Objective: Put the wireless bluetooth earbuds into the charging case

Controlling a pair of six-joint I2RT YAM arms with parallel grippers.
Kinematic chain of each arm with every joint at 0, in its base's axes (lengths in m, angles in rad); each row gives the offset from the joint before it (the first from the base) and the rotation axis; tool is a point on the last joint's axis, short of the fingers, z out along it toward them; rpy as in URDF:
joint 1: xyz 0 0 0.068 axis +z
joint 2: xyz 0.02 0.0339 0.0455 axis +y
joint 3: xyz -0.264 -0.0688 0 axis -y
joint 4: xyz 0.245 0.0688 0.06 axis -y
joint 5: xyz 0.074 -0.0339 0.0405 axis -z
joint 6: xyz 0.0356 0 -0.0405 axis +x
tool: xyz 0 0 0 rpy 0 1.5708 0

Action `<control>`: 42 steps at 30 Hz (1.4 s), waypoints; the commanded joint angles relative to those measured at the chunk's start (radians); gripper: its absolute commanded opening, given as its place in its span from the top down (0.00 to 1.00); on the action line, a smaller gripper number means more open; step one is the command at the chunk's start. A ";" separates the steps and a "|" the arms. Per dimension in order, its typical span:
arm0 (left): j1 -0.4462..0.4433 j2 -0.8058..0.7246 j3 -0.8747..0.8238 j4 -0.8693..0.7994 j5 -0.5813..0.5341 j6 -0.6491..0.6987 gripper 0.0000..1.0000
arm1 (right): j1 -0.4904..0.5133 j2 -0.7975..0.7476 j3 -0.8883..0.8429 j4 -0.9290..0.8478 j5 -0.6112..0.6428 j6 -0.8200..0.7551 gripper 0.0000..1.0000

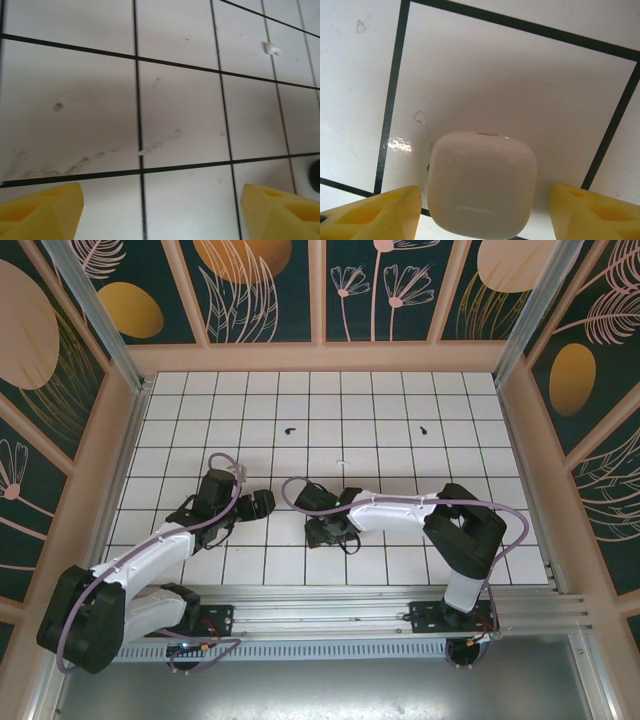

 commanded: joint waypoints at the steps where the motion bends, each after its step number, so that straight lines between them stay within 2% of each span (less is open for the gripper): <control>1: -0.006 0.037 0.014 0.058 0.099 -0.013 0.18 | 0.007 0.018 0.004 -0.023 0.048 -0.018 0.36; 4: -0.006 0.047 0.034 0.038 0.067 -0.031 0.09 | 0.007 0.015 -0.003 -0.005 0.060 -0.030 0.44; 8: -0.006 0.032 0.056 0.006 0.019 -0.020 0.06 | 0.009 -0.009 -0.021 0.022 0.078 -0.050 0.53; 13: -0.006 0.010 0.087 -0.026 0.104 0.057 0.05 | 0.010 -0.083 -0.067 0.065 0.104 -0.096 0.60; 18: -0.006 0.020 0.139 -0.008 0.316 0.088 0.17 | 0.009 -0.222 -0.132 0.135 0.079 -0.226 0.63; 22: -0.006 0.092 0.214 -0.002 0.464 0.041 0.27 | 0.008 -0.375 -0.175 0.170 0.082 -0.360 0.64; 29: -0.066 0.134 0.317 0.028 0.544 -0.030 0.27 | 0.002 -0.583 -0.223 0.205 0.089 -0.563 0.64; 34: -0.137 0.194 0.395 0.003 0.591 -0.045 0.31 | 0.000 -0.702 -0.283 0.262 0.058 -0.691 0.64; 42: -0.204 0.275 0.457 -0.034 0.655 -0.040 0.39 | 0.000 -0.764 -0.318 0.292 0.080 -0.767 0.63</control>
